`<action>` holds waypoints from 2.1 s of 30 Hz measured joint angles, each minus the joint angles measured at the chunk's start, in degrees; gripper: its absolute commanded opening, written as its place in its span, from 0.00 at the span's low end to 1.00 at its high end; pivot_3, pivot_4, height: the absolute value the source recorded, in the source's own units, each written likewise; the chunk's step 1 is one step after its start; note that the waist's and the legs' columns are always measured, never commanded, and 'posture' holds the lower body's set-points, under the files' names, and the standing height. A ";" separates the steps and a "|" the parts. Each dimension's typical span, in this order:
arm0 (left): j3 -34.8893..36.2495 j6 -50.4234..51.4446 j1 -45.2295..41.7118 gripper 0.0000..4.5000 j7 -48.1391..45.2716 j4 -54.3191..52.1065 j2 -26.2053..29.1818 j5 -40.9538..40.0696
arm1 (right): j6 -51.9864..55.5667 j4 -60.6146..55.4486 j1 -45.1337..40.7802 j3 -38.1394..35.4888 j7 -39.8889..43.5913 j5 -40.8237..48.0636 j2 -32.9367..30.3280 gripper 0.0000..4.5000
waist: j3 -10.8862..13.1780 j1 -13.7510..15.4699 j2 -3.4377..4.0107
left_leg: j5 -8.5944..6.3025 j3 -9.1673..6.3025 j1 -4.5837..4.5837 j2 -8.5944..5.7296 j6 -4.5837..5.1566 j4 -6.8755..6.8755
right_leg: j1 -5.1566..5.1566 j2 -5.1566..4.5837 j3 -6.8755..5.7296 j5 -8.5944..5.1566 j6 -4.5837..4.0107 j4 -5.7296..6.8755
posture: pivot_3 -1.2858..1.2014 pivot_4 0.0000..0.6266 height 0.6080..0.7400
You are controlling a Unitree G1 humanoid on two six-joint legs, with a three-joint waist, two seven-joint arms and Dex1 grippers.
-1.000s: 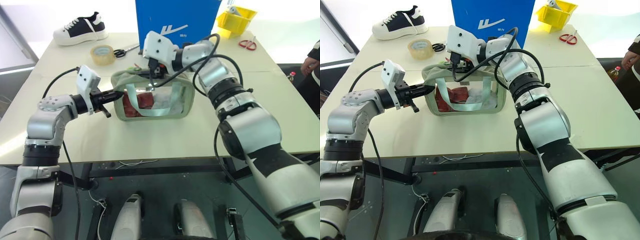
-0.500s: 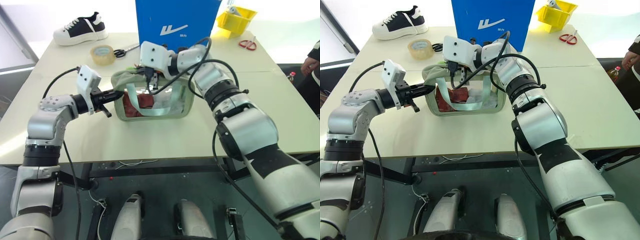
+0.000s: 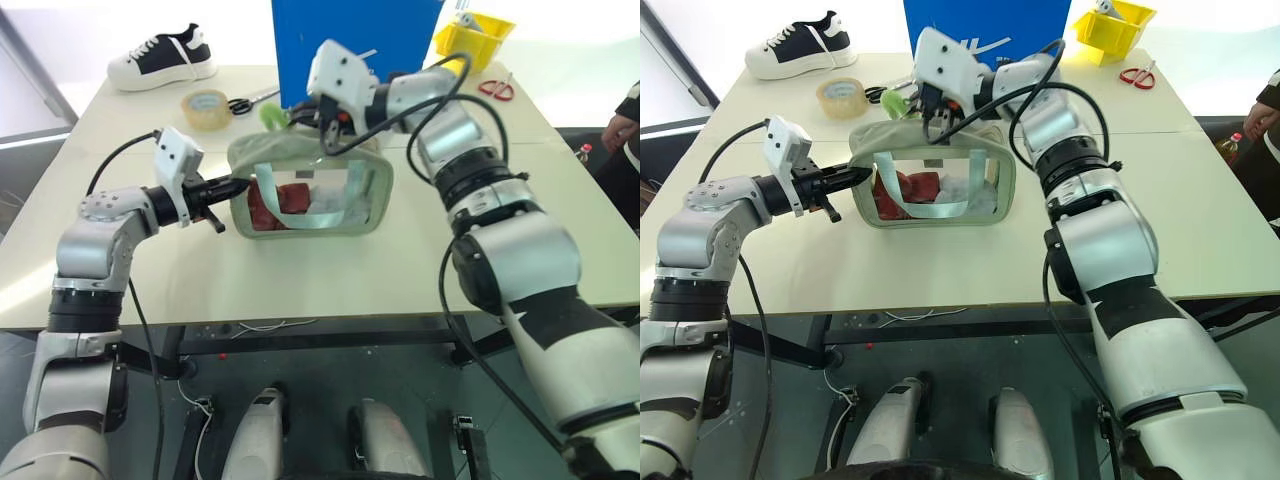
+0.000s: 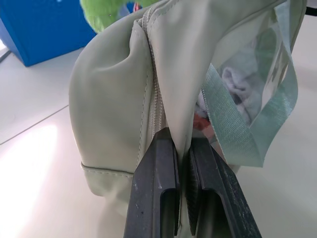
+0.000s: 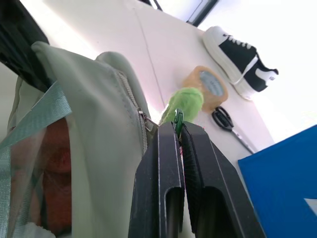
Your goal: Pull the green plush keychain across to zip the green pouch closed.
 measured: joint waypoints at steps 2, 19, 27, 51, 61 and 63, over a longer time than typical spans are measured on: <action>0.05 0.01 0.52 0.00 -0.07 -0.06 0.04 -0.03 | 1.64 -2.98 1.67 -0.67 -0.41 0.00 -4.75 0.02 | 0.00 0.38 -0.01 | 0.00 0.00 0.00 -0.03 0.00 0.02 | 0.03 -0.05 -0.01 0.00 0.00 -0.03 | 0.52 0.24 1.00; -1.23 -0.56 -0.84 0.00 -1.24 2.40 -1.18 0.06 | 24.41 -31.88 29.28 -6.63 -10.98 3.19 -19.44 0.02 | 0.01 0.21 0.03 | 0.01 0.10 0.00 0.00 0.03 0.09 | 0.03 -0.06 0.06 0.00 0.00 0.02 | 0.52 0.24 1.00; -1.79 -0.75 -1.20 0.00 -1.82 3.05 -0.96 0.20 | 34.89 -47.12 44.41 -6.78 -13.69 5.17 -17.83 0.02 | -0.06 0.10 -0.08 | 0.01 0.05 0.07 0.02 0.04 0.09 | 0.14 0.00 0.03 -0.01 0.00 0.01 | 0.52 0.24 1.00; -1.68 -0.62 -1.39 0.35 -2.01 4.08 0.60 1.21 | 43.06 -51.95 43.46 -4.84 -4.48 13.40 -21.46 0.87 | -0.05 -0.13 -0.01 | 0.00 0.05 0.08 0.03 0.04 0.09 | 0.13 0.00 0.02 -0.01 0.00 0.01 | 0.52 0.24 1.00; 4.00 9.43 -1.39 0.98 -7.25 0.45 7.99 -6.36 | 47.66 -57.60 39.20 -5.97 7.35 21.83 -28.04 1.00 | -0.02 -0.23 -0.01 | -0.01 0.05 0.02 0.14 0.04 0.06 | 0.03 -0.02 0.04 -0.01 -0.01 -0.01 | 0.52 0.24 1.00; 6.18 12.55 -0.68 0.98 -8.18 -1.63 11.91 -8.20 | 49.42 -59.25 38.52 -6.72 7.98 23.78 -28.35 1.00 | -0.01 -0.27 -0.01 | -0.01 0.05 0.01 0.16 0.04 0.04 | 0.02 -0.05 0.05 -0.01 -0.01 -0.04 | 0.52 0.24 1.00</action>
